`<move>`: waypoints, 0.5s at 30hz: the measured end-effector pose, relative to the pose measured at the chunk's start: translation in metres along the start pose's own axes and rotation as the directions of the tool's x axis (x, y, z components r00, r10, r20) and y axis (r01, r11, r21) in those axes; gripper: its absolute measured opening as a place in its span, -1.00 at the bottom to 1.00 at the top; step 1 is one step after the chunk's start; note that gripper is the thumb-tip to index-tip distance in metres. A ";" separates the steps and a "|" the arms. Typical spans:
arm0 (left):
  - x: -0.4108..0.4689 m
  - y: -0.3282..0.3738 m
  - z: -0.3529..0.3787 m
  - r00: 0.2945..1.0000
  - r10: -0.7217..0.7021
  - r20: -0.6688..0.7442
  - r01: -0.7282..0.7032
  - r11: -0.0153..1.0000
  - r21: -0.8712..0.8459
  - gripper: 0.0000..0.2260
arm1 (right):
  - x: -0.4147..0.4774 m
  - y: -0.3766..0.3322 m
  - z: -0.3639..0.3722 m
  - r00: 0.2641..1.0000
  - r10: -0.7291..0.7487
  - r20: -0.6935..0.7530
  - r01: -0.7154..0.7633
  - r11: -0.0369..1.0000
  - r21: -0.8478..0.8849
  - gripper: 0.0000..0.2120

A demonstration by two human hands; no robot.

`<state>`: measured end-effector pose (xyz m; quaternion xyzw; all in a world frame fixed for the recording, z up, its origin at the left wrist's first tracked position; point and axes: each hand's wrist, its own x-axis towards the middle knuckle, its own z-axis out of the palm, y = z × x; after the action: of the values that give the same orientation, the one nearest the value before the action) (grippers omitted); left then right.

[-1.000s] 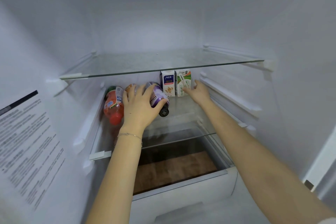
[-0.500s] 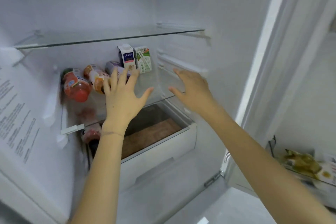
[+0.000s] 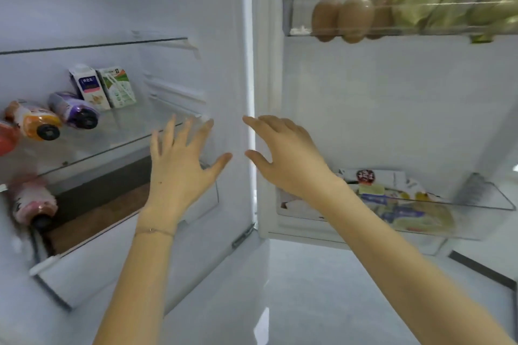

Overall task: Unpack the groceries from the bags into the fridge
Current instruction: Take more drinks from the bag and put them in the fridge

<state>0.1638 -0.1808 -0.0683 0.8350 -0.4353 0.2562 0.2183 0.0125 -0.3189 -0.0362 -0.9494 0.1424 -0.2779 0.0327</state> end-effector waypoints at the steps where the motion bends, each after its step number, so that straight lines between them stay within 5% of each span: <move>1: -0.005 0.017 0.003 1.000 0.015 0.006 -0.015 1.000 -0.023 -0.29 | -0.015 0.011 -0.008 1.000 0.011 -0.005 -0.011 1.000 -0.009 -0.43; 15: -0.066 0.287 0.065 0.929 0.331 0.164 -0.273 0.914 -0.299 -0.29 | -0.246 0.176 -0.109 0.913 0.407 -0.007 -0.401 0.897 -0.187 -0.38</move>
<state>-0.0943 -0.3289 -0.1186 0.7418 -0.6112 0.1351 0.2406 -0.2884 -0.4144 -0.0962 -0.9024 0.3609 -0.2355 0.0039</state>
